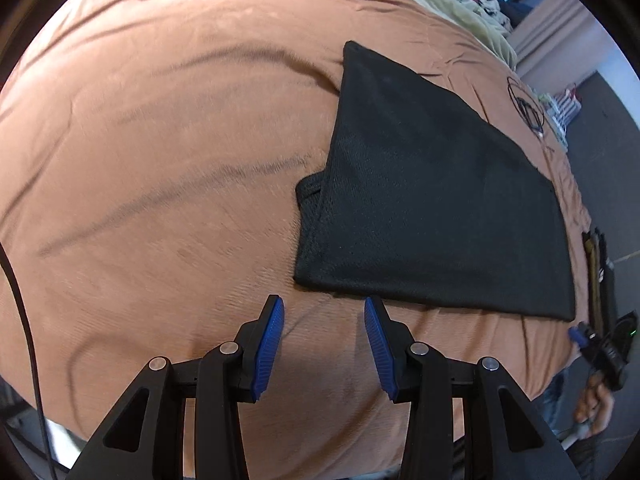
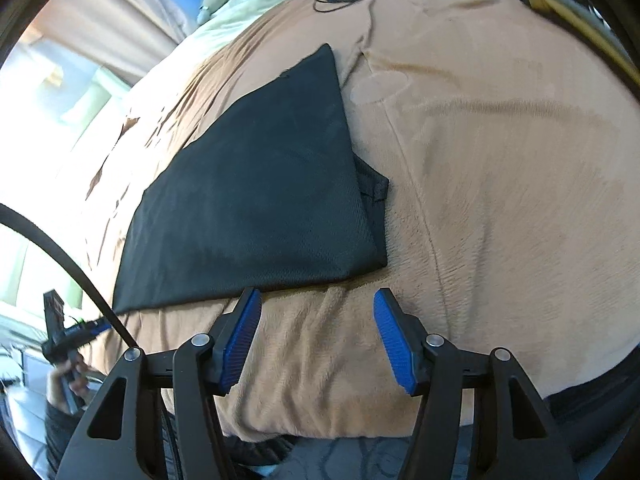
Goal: Fold small clothes
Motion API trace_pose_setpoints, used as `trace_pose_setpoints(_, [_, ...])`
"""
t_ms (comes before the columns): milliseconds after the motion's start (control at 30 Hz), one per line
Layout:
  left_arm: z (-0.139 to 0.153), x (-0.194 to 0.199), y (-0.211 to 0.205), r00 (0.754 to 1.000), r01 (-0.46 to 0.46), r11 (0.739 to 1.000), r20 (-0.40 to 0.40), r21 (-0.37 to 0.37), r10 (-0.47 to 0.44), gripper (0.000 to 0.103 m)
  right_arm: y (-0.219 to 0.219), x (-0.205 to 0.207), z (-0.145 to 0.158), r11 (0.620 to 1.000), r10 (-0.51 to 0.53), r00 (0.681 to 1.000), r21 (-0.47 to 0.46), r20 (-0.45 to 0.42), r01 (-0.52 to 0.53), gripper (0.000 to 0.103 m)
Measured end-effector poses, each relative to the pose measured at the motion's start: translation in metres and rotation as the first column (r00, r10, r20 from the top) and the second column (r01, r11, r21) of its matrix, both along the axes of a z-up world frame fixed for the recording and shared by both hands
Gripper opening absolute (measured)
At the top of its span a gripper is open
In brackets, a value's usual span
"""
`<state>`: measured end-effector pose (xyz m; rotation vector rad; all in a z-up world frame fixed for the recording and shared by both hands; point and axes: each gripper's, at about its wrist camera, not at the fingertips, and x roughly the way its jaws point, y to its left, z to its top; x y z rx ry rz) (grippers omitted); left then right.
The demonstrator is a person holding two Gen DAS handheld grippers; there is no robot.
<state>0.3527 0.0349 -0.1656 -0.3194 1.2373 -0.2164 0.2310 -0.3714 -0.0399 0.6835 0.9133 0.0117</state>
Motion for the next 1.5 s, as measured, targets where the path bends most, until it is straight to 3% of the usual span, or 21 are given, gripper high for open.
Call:
trace_pose_setpoints(467, [-0.008,0.014,0.011,0.990,-0.136,0.984,-0.049,-0.118,0.131,0.044,-0.009,0.017,-0.017,0.990,-0.086,0.996,0.117,0.013,0.084,0.055])
trace_pose_setpoints(600, [-0.008,0.013,0.007,0.990,-0.138,0.985,-0.041,-0.101,0.134,0.044,-0.012,0.022,-0.021,0.985,-0.104,0.994,0.139,0.020,0.100,0.052])
trace_pose_setpoints(667, [-0.007,0.012,0.005,0.992,-0.124,0.989,-0.026,-0.081,0.123,0.044,-0.013,0.026,-0.023,0.983,-0.077,0.996,0.170,0.041,0.069,0.048])
trace_pose_setpoints(733, [-0.007,0.012,0.005,0.993,-0.121,0.991,-0.010,-0.060,0.120,0.043,-0.014,0.029,-0.025,0.982,-0.082,0.996,0.173,0.042,0.074,0.037])
trace_pose_setpoints(767, [-0.007,0.013,0.004,0.993,-0.122,0.991,-0.004,-0.051,0.122,0.039,-0.014,0.030,-0.026,0.982,-0.085,0.995,0.174,0.042,0.076,0.033])
trace_pose_setpoints(833, [-0.006,0.012,0.003,0.992,-0.130,0.991,0.007,-0.014,0.130,0.024,-0.016,0.029,-0.027,0.980,-0.088,0.995,0.184,0.043,0.079,0.014])
trace_pose_setpoints(867, [-0.006,0.012,0.004,0.991,-0.133,0.991,0.012,-0.001,0.133,0.012,-0.016,0.028,-0.027,0.978,-0.089,0.995,0.191,0.047,0.078,0.009])
trace_pose_setpoints(933, [-0.004,0.012,0.007,0.991,-0.131,0.991,0.014,-0.023,0.132,0.007,-0.015,0.027,-0.026,0.980,-0.082,0.995,0.188,0.056,0.070,0.003])
trace_pose_setpoints(1200, [0.018,0.012,0.011,0.987,-0.140,0.990,0.081,-0.014,0.141,0.005,-0.004,0.012,-0.003,0.989,-0.061,0.992,0.140,0.106,0.046,0.001])
trace_pose_setpoints(1500, [0.027,-0.009,0.016,0.987,-0.119,0.993,0.109,-0.023,0.121,0.005,0.009,-0.007,0.000,0.995,-0.022,0.994,0.103,0.104,0.012,0.001])
